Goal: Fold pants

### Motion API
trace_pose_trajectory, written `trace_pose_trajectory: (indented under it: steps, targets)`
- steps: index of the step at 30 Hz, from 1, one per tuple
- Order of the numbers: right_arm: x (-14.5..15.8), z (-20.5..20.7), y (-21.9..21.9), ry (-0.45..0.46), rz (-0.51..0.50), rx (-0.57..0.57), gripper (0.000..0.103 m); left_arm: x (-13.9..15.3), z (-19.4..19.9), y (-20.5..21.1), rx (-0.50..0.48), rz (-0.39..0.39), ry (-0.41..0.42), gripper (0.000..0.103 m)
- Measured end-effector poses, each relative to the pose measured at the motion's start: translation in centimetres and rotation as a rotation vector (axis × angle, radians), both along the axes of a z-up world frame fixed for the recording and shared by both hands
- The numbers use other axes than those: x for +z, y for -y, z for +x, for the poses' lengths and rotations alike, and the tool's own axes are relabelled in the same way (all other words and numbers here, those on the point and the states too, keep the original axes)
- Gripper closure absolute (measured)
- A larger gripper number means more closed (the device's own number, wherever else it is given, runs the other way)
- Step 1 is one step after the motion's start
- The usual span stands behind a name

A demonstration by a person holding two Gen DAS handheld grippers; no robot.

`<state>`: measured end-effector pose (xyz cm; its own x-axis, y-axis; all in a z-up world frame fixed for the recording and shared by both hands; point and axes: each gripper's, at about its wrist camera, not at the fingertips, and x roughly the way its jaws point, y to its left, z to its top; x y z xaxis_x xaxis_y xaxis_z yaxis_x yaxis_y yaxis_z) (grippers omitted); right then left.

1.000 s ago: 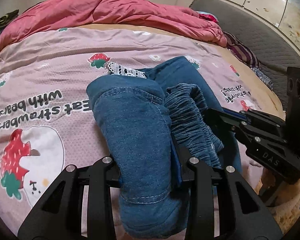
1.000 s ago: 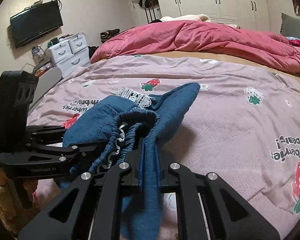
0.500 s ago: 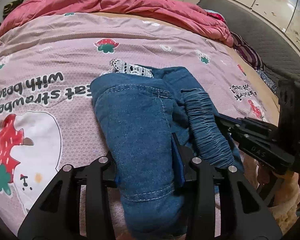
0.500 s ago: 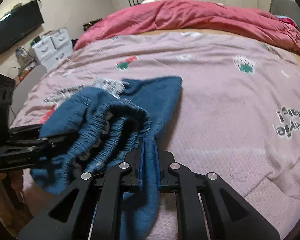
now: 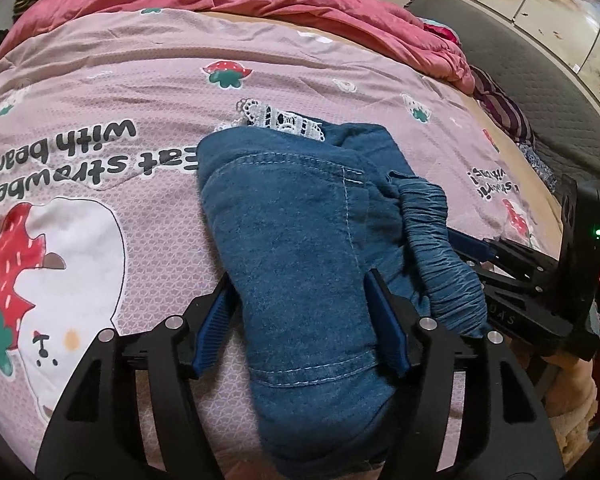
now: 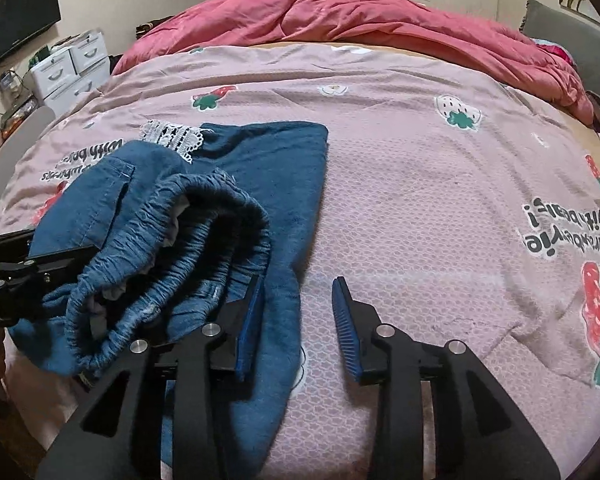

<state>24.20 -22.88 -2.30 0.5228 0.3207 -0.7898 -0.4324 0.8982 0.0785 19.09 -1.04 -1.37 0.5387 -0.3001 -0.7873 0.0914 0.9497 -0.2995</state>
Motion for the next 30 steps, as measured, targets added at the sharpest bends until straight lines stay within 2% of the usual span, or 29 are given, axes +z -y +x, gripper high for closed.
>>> trace_pose_trajectory:
  steps: [7, 15, 18, 21, 24, 28, 30]
  targets:
    - [0.4, -0.6, 1.1, -0.011, 0.033, -0.019, 0.061, 0.2, -0.5, -0.2, 0.002, -0.010, 0.003, 0.042]
    - [2.5, -2.7, 2.0, 0.049, 0.076, -0.030, 0.030, 2.1, -2.7, -0.6, 0.000, -0.029, 0.056, 0.036]
    - [3.4, -3.9, 2.1, 0.086, 0.075, -0.024, 0.029, 2.7, -3.9, -0.8, 0.004, -0.034, 0.076, 0.034]
    - [4.4, -5.3, 2.0, 0.130, 0.074, -0.020, 0.016, 3.4, -5.2, -1.0, 0.009, -0.034, 0.098, 0.031]
    - [5.3, -6.8, 2.0, 0.170, 0.076, -0.016, 0.014, 4.1, -6.4, -1.1, 0.017, -0.032, 0.119, 0.017]
    - [6.3, -8.6, 2.2, 0.210, 0.084, -0.016, 0.009, 5.0, -8.3, -1.1, 0.023, -0.030, 0.146, 0.010]
    - [6.9, -9.5, 2.3, 0.227, 0.089, -0.020, 0.008, 5.1, -9.2, -1.0, 0.025, -0.037, 0.149, 0.010]
